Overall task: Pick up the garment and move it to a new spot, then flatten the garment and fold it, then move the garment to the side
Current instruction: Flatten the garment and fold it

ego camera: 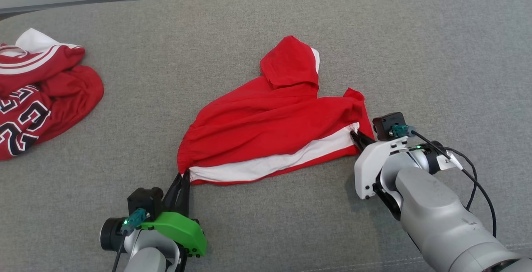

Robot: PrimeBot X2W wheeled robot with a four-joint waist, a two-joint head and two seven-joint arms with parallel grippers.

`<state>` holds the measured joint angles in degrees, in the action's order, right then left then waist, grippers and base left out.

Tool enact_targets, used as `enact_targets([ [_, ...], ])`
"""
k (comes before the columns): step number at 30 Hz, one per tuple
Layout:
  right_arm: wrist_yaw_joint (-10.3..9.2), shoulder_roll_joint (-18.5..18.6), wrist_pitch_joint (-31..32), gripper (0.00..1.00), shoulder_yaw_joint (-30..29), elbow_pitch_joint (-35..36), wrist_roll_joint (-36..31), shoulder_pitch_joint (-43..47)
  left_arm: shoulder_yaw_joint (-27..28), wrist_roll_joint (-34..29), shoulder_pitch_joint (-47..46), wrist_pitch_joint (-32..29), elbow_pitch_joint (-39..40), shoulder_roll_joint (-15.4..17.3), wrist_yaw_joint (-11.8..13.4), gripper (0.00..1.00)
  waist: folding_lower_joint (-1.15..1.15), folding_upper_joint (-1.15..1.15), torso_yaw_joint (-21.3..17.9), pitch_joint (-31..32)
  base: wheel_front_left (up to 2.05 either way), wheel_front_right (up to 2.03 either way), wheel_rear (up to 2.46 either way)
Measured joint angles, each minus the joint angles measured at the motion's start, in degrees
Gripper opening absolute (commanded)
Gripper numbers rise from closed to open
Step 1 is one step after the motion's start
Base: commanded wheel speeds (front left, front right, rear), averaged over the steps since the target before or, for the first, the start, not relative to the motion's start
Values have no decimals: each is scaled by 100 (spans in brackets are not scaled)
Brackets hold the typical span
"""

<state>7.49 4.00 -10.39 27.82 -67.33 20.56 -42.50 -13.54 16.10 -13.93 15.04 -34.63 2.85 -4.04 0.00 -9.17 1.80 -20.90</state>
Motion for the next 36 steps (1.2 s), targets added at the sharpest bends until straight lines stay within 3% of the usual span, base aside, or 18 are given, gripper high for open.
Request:
enact_targets([
  [7,0,16,-328,0,33,-53,-19,-91,55,76,1,0,112,0,3,0,0,0,-57,28,0,0,0],
  [13,0,57,-436,0,-112,453,130,36,191,360,44,-1,523,-1,-4,0,0,0,-151,105,0,0,0],
  [28,1,727,-460,0,-1085,3325,101,1128,282,657,44,-63,1615,41,-160,0,0,0,-449,669,0,0,0],
  [36,1,853,-175,0,-1612,5102,35,1630,179,827,-103,-782,2740,328,-210,0,0,0,-642,1111,0,0,0],
])
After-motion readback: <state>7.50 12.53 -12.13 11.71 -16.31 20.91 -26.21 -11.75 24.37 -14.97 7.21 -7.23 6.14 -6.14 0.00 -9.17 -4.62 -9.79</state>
